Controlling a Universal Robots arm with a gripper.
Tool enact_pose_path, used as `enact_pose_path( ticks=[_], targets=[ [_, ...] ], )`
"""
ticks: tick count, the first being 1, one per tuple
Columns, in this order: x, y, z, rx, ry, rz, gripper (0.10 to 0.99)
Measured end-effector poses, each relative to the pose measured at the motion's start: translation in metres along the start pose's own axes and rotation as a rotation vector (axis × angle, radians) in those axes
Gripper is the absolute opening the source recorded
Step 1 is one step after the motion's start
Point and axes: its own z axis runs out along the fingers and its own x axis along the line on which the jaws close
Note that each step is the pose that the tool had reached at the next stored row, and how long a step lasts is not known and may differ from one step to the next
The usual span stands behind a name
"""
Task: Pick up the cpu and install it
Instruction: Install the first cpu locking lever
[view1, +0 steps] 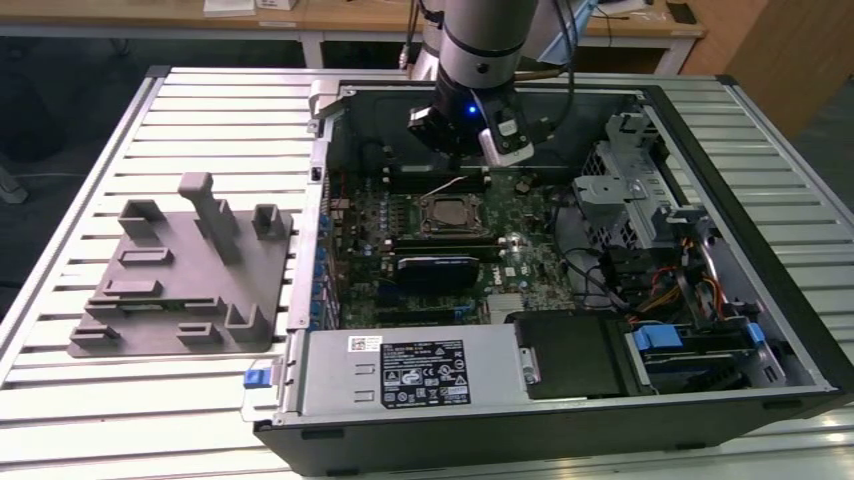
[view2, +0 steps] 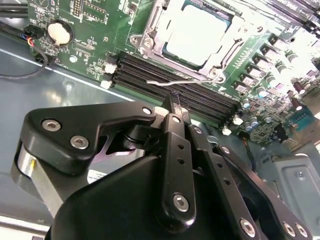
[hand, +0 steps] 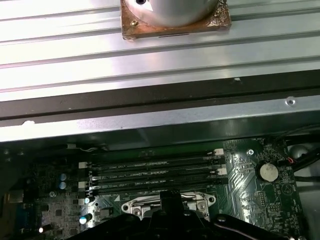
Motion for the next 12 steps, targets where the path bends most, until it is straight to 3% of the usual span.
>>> enact_pose_path(
  ticks=[5, 12],
  targets=[
    [-0.0001, -0.0004, 0.0014, 0.011, -0.0069, 0.006, 0.106],
    [-0.0002, -0.0016, 0.0063, 0.034, -0.0443, 0.027, 0.106]
  ],
)
